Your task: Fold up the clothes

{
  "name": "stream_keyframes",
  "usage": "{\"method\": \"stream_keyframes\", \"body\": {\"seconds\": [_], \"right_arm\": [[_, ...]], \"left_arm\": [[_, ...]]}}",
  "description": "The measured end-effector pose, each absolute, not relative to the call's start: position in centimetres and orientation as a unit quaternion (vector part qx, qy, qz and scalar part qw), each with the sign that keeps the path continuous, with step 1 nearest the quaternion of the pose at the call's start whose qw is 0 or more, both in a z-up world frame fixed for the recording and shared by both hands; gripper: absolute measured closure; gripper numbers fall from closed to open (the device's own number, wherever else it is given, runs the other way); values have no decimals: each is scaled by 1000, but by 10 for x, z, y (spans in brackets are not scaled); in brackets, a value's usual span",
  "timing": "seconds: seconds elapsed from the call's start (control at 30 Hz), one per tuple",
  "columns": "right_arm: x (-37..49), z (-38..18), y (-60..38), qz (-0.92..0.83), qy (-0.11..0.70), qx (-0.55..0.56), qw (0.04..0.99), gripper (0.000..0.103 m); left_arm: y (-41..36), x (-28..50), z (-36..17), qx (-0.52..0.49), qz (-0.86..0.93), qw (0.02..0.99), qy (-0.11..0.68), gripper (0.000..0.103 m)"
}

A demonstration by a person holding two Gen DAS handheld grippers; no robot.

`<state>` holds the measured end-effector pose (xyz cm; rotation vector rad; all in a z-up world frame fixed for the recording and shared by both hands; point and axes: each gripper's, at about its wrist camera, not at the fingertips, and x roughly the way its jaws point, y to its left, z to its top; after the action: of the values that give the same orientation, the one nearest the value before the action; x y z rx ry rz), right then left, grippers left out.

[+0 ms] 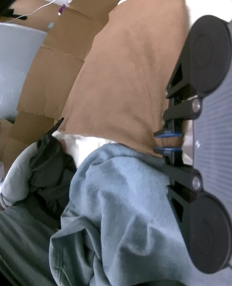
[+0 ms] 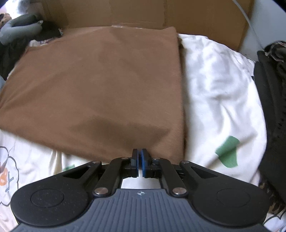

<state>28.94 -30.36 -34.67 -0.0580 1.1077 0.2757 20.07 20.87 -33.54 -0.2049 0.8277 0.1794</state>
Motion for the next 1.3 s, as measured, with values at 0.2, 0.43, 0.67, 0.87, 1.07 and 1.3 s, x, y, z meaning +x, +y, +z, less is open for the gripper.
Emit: {"method": "stream_keyframes", "body": {"seconds": [0.2,0.43,0.67,0.87,1.07,1.3], "right_arm": [[279,-324,-316,108,533,-14,839,95],[277,-280,-326,77,509,60,855,55],[280,-280,-337,37,509,182,840,55],[253,-292,-348,-6,466,306,830,55],[213,-322,-353,-36,424,405,810,55],[166,-380,-375,-79,342,564,747,54]], "left_arm": [[205,184,-319,-100,95,908,395,49],[203,181,-291,-134,103,908,383,44],[193,189,-270,-164,103,901,388,40],[200,188,-274,-211,98,888,396,42],[215,186,-294,-269,97,872,397,44],[236,176,-326,-362,103,839,392,44]]}}
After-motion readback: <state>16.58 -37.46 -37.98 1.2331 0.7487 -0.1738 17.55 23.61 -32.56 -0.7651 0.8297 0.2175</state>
